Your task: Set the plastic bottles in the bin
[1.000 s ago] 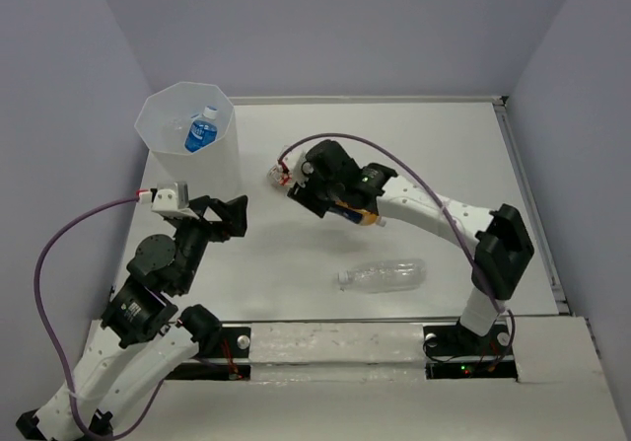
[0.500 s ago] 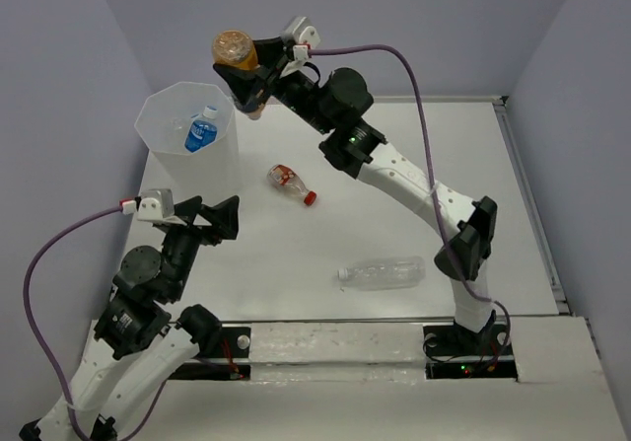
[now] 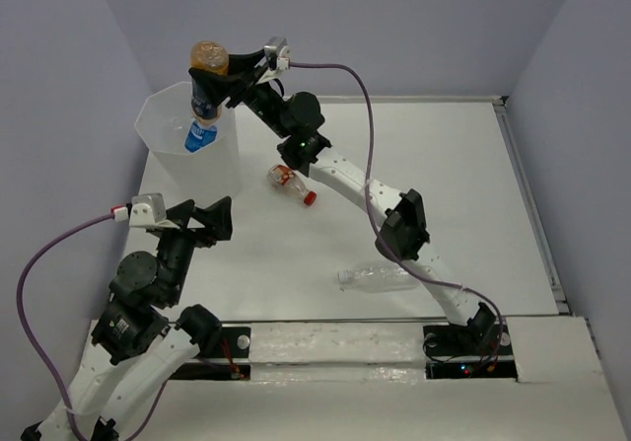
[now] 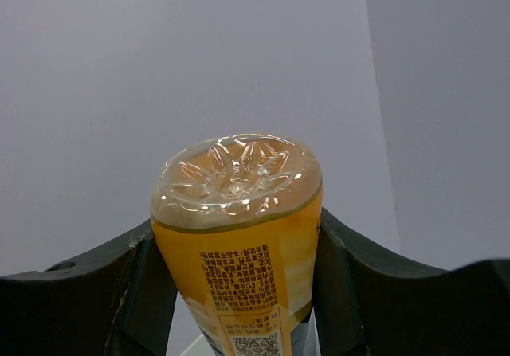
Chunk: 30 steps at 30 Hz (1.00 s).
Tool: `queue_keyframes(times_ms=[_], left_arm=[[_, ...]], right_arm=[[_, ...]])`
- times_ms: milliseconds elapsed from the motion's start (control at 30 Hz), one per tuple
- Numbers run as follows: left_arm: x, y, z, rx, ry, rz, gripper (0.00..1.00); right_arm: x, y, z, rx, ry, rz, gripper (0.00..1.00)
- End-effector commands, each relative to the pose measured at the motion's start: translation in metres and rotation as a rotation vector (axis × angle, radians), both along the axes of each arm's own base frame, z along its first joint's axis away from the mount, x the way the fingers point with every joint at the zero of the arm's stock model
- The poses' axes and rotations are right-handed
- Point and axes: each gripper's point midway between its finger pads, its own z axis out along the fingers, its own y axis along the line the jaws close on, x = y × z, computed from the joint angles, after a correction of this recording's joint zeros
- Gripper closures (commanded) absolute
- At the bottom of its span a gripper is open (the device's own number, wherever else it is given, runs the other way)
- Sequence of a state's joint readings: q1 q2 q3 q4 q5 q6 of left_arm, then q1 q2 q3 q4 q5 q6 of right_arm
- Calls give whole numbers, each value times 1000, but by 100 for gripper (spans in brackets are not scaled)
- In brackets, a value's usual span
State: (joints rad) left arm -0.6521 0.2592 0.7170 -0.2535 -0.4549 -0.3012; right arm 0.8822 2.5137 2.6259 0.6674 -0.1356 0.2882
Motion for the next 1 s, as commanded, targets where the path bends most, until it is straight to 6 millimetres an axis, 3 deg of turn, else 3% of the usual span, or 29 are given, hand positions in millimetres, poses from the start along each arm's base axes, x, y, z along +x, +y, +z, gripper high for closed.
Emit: queue_keyframes(times_ms=[0,33,133,200,233,267,467,500,533,600,633,667,700,733,767,800,833,867,900,933,967], left_arm=[[2,1,5,-13,-20,10,1],[3,1,5,-10,-21,10,1],[5,-4,4,7,-19,-7,1],[6,-7,5,14,-16,-16,1],[7,-7,3,15,-12,-15,1],[7,-7,4,12,-11,-13,1],[9,-14,4,7,-3,-37,1],[11,-16,4,9,-1,-43,1],[11,-18,4,10,0,-52,1],[14,-29,2,31,10,-95,1],[15,-32,1,34,18,-107,1],[15,-38,0,34,25,-132,1],[19,-45,-1,31,40,-148,1],[21,-51,-2,32,45,-171,1],[23,-66,-2,40,53,-235,1],[19,-72,-1,40,51,-272,1],[24,-84,-4,49,63,-313,1],[25,-103,-9,59,78,-394,1],[26,-113,-12,64,89,-435,1],[26,-125,-17,71,104,-488,1],[26,-135,-21,62,125,-529,1]], right_arm=[[-4,-21,27,133,1,40,57],[1,-14,14,109,31,47,47],[6,-7,1,58,52,39,23],[9,-2,-7,1,76,31,15],[5,-6,1,-6,72,27,9],[8,-2,-12,-39,90,24,8],[9,-8,-18,-128,104,2,5],[3,-15,-7,-120,97,0,6],[9,-17,-21,-151,121,-7,7],[8,-28,-19,-161,131,-15,9],[3,-47,2,-140,117,-30,10],[12,-54,-19,-180,159,-45,12],[13,-66,-19,-184,175,-61,14],[-2,-93,11,-150,155,-83,15],[-3,-127,5,-152,204,-152,20],[11,-127,-40,-217,266,-170,20],[-3,-165,-14,-155,278,-220,26],[9,-189,-70,-207,393,-267,29],[9,-212,-83,-196,439,-311,34],[6,-231,-98,-197,481,-337,57],[-10,-258,-90,-166,488,-364,67]])
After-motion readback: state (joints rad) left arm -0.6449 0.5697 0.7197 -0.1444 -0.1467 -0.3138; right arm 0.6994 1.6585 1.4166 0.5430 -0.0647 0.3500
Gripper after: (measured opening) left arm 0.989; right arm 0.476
